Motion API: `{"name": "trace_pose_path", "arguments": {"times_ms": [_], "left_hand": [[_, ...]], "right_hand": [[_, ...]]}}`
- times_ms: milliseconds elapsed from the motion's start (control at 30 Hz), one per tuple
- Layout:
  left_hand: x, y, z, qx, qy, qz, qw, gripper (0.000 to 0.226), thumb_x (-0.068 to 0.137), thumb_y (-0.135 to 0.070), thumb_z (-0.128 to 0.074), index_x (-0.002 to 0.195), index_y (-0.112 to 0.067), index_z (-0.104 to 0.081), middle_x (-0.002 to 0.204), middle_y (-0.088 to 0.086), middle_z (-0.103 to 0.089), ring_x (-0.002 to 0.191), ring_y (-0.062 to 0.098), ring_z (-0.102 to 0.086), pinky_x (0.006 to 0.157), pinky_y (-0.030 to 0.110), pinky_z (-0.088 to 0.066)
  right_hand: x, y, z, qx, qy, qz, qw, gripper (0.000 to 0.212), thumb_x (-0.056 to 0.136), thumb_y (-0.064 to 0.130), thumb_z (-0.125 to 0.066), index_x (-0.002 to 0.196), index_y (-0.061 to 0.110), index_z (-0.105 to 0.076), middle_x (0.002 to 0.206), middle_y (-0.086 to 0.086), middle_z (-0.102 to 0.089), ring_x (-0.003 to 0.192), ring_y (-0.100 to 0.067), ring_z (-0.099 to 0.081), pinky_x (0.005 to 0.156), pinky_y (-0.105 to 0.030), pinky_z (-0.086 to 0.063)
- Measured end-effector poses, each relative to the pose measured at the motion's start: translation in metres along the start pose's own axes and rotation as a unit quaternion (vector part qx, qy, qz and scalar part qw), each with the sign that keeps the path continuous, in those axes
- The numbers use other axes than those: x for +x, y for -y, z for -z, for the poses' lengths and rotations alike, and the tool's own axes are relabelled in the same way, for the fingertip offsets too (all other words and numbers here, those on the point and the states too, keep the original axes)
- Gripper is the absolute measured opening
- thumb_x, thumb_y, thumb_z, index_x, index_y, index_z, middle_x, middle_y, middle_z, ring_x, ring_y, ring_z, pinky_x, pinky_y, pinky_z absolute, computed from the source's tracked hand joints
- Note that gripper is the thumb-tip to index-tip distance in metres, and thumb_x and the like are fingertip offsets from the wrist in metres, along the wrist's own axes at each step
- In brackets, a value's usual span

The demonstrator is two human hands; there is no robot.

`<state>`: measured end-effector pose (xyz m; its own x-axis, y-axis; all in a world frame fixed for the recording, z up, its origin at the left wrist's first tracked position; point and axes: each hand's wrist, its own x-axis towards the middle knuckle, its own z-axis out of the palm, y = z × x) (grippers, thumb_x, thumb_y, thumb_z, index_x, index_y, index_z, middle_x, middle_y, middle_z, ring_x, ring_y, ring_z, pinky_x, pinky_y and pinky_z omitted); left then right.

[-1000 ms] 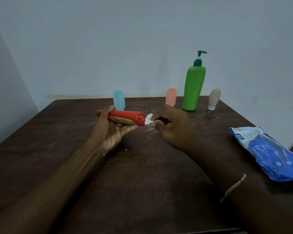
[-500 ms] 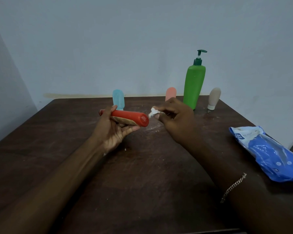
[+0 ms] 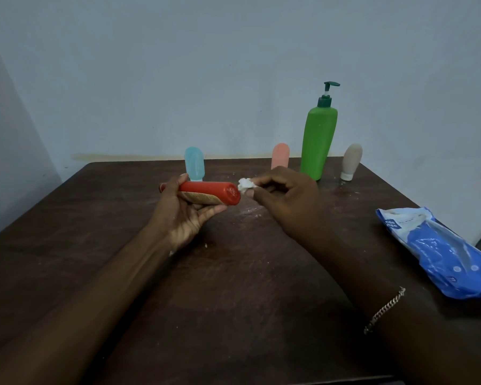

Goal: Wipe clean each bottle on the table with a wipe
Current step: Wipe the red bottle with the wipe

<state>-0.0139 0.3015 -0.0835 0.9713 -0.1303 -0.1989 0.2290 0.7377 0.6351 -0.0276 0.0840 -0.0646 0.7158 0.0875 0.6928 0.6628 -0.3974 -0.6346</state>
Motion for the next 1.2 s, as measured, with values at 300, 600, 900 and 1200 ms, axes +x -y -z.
{"name": "trace_pose_path", "arguments": {"times_ms": [300,600,900,1200], "left_hand": [[0.000,-0.002,0.001,0.003,-0.005,-0.001,1.000,0.065,0.098,-0.040,-0.056,0.146,-0.002,-0.035,0.133,0.028,-0.057,0.115,0.042,-0.065,0.071,0.051,-0.062],[0.003,0.002,0.002,-0.010,-0.010,0.001,1.000,0.066,0.096,-0.039,-0.059,0.147,-0.006,-0.034,0.132,0.031,-0.056,0.108,0.044,-0.068,0.076,0.052,-0.062],[0.004,0.001,0.004,-0.001,0.000,0.002,1.000,0.063,0.097,-0.040,-0.058,0.145,-0.006,-0.037,0.135,0.029,-0.055,0.111,0.043,-0.067,0.070,0.050,-0.062],[0.002,0.001,0.003,0.006,0.003,0.008,1.000,0.063,0.097,-0.041,-0.057,0.145,-0.006,-0.036,0.136,0.029,-0.055,0.112,0.043,-0.066,0.069,0.049,-0.063]], "right_hand": [[0.001,-0.010,-0.003,-0.060,0.009,-0.020,0.998,0.010,0.082,0.021,-0.076,0.090,0.019,-0.072,0.082,0.012,-0.065,0.073,-0.005,-0.061,0.069,-0.030,-0.056],[-0.002,0.000,-0.008,-0.001,0.083,0.042,0.996,0.015,0.082,0.015,-0.072,0.097,0.018,-0.075,0.102,0.006,-0.061,0.096,-0.009,-0.062,0.074,-0.023,-0.054],[-0.001,-0.009,-0.010,-0.002,0.016,-0.050,0.999,0.028,0.082,0.023,-0.076,0.109,0.025,-0.071,0.096,0.013,-0.068,0.087,-0.005,-0.065,0.080,-0.036,-0.058],[-0.002,-0.006,-0.013,-0.043,0.004,0.014,0.999,0.014,0.084,0.023,-0.075,0.097,0.019,-0.075,0.087,0.007,-0.068,0.078,-0.006,-0.062,0.071,-0.034,-0.054]]}}
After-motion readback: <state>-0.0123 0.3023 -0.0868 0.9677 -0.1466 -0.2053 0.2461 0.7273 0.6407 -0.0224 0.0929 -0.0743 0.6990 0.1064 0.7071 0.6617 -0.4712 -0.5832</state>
